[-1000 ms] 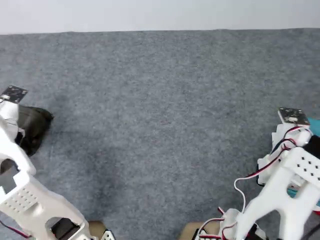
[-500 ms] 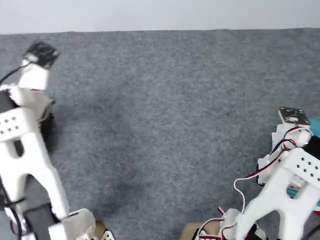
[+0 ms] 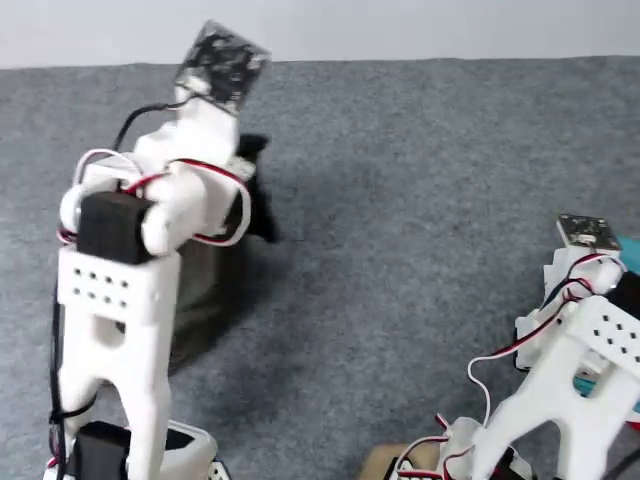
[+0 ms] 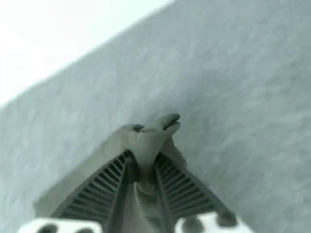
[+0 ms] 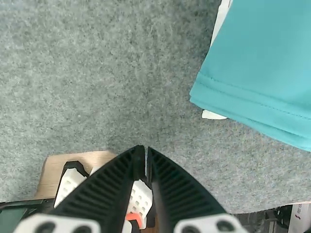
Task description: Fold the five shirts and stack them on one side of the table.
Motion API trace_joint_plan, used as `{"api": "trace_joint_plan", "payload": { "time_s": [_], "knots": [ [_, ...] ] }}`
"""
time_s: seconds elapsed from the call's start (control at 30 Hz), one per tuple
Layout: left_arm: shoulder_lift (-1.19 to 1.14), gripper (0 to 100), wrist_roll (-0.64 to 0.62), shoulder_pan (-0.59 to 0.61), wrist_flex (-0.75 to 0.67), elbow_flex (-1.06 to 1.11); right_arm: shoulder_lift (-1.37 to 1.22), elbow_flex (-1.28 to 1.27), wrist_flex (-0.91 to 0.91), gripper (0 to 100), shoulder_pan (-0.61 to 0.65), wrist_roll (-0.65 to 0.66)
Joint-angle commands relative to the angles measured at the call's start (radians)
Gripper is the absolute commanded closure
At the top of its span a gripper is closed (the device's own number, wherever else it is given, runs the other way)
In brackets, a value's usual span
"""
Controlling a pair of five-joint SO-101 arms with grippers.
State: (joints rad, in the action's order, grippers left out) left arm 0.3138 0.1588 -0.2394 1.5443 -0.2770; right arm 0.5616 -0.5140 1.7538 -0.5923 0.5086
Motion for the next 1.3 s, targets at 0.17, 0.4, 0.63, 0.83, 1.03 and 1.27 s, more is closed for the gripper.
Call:
{"api": "trace_joint_plan", "payload": {
  "time_s": [0.17, 0.4, 0.63, 0.83, 1.03, 1.27],
  "knots": [
    [0.041, 99, -0.011, -0.064, 0.035, -0.251, 0.033, 0.006, 0.042, 98.9, 0.01, -0.006],
    [-0.04, 99, -0.015, -0.063, 0.031, -0.174, 0.033, 0.005, 0.042, 98.9, 0.05, -0.008],
    [-0.236, 99, -0.066, -0.048, -0.178, -0.17, 0.031, 0.005, 0.042, 98.9, 0.16, -0.048],
    [-0.428, 99, -0.1, 0.025, -0.359, -0.242, 0.031, 0.005, 0.042, 98.9, 0.18, -0.06],
    [-0.704, 99, -0.095, 0.14, -0.436, -0.492, 0.031, 0.005, 0.042, 98.9, 0.179, -0.06],
    [-1.045, 99, -0.057, 0.288, -0.339, -0.828, 0.027, 0.005, 0.041, 98.9, 0.179, -0.061]
  ]
}}
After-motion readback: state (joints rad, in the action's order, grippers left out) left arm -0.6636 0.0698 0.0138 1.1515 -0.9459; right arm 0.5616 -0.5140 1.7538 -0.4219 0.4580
